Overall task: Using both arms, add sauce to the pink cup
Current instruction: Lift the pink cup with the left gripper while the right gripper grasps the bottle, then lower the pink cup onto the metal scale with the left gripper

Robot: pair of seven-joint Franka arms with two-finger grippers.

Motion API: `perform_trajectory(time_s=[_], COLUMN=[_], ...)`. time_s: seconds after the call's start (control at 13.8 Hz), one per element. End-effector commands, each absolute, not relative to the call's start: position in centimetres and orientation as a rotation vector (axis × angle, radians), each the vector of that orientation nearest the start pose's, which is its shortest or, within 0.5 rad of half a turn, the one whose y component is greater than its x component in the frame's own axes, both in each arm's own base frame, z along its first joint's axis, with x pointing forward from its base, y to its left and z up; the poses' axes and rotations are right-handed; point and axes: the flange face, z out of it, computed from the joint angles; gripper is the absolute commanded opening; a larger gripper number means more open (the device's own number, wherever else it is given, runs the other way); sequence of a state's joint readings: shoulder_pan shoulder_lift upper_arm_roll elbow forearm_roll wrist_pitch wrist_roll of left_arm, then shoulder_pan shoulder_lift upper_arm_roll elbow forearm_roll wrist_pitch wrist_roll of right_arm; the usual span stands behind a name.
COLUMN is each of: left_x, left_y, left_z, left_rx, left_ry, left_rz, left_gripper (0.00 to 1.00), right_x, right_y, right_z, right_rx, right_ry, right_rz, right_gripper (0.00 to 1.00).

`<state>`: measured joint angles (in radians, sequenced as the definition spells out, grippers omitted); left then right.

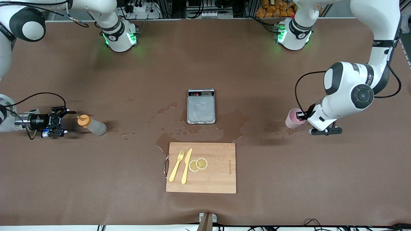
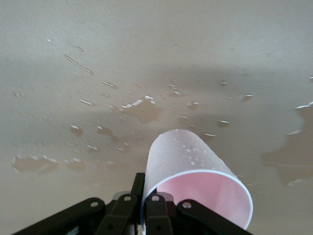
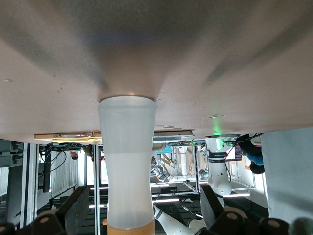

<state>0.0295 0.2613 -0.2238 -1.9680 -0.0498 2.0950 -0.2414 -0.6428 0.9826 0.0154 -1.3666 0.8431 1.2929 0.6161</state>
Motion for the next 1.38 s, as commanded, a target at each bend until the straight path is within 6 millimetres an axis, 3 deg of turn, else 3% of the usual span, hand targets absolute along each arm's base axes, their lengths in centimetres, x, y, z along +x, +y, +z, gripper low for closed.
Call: perform_trajectory(time_s=[0.0,0.22,0.58,0.8,0.94,1.16,1.31], left_x=[58.0,56.6,53.9,52.8,51.7,49.0,47.8], left_y=[-15.2,-22.8,-36.8,-40.6,-44.6,-49.0,-51.5], left_z=[36.1,37.5,36.3,35.0,33.2,29.7,28.9], left_rx=[-3.195,-3.193,-3.142,-3.124,-3.086,-2.972,-3.0], left_ry=[-0.244,-0.426,-0.664,-0.719,-0.816,-0.944,-0.973], left_rz=[0.264,0.268,0.326,0.366,0.41,0.272,0.26], left_gripper=[0.0,0.0,0.0,0.0,0.0,0.0,0.0], right_x=[56.4,56.7,56.8,57.4,57.6,58.0,58.1], right_y=[-28.7,-27.8,-26.8,-25.5,-25.5,-24.4,-24.3], right_z=[13.0,12.4,11.5,11.3,11.1,10.4,10.3], right_rx=[-1.448,-1.473,-1.482,-1.495,-1.497,-1.505,-1.508], right_ry=[1.349,1.316,1.317,1.306,1.317,1.318,1.319], right_rz=[1.16,1.156,1.177,1.188,1.176,1.181,1.179], right_gripper=[1.0,1.0,1.0,1.0,1.0,1.0,1.0])
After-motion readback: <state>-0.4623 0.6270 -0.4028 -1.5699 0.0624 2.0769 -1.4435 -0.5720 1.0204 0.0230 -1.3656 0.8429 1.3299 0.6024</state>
